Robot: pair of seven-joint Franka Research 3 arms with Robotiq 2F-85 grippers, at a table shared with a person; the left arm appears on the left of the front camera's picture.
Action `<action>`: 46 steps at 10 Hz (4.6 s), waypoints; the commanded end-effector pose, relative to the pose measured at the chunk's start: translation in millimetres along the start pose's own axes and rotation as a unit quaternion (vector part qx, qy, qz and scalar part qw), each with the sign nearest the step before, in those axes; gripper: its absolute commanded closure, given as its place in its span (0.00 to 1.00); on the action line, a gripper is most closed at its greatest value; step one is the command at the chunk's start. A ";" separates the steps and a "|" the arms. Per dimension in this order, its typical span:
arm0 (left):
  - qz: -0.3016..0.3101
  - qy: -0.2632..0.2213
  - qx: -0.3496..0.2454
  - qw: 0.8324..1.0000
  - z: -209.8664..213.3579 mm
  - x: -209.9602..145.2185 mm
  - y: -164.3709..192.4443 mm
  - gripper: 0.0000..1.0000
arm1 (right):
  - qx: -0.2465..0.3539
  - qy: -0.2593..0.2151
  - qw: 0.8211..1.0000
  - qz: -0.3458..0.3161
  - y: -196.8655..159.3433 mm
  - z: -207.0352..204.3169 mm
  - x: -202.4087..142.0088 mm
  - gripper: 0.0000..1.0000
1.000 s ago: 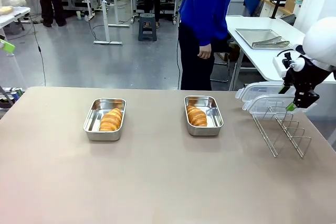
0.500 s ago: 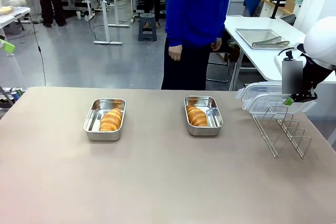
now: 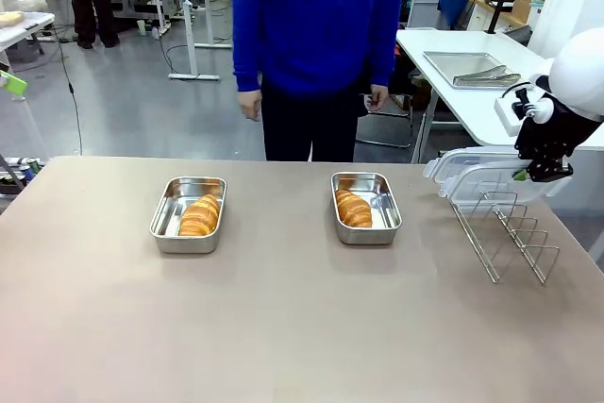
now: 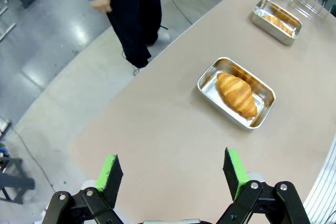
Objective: Place the bread in airtight containers.
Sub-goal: Pick up one Airtight Container lid and hand it to the human, then release when the human grabs the Airtight Container lid.
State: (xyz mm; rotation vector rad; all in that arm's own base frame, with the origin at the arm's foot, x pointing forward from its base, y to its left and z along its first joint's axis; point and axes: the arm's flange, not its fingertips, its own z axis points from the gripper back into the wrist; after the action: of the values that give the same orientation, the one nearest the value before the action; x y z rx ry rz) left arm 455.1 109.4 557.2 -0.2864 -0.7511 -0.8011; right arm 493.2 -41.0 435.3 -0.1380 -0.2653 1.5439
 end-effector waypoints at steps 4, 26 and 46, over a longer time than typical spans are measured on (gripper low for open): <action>-0.007 0.006 0.000 1.000 1.7 0.6 -0.2 0.00 | -0.070 0.008 0.998 0.005 25.7 79.3 17.2 1.00; -0.007 0.006 0.000 1.000 1.7 0.6 -0.2 0.00 | -0.223 -0.179 0.904 0.317 19.4 128.1 144.0 1.00; -0.007 0.006 0.000 1.000 1.7 0.6 -0.2 0.00 | -0.202 -0.167 0.927 0.268 22.4 170.3 146.9 0.00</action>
State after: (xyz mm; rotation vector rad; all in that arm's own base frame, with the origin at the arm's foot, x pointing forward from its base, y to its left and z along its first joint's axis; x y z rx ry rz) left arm 455.4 109.8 557.2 -0.2857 -0.7504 -0.8004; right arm 437.5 92.6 587.6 -0.3152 -0.8884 2.0787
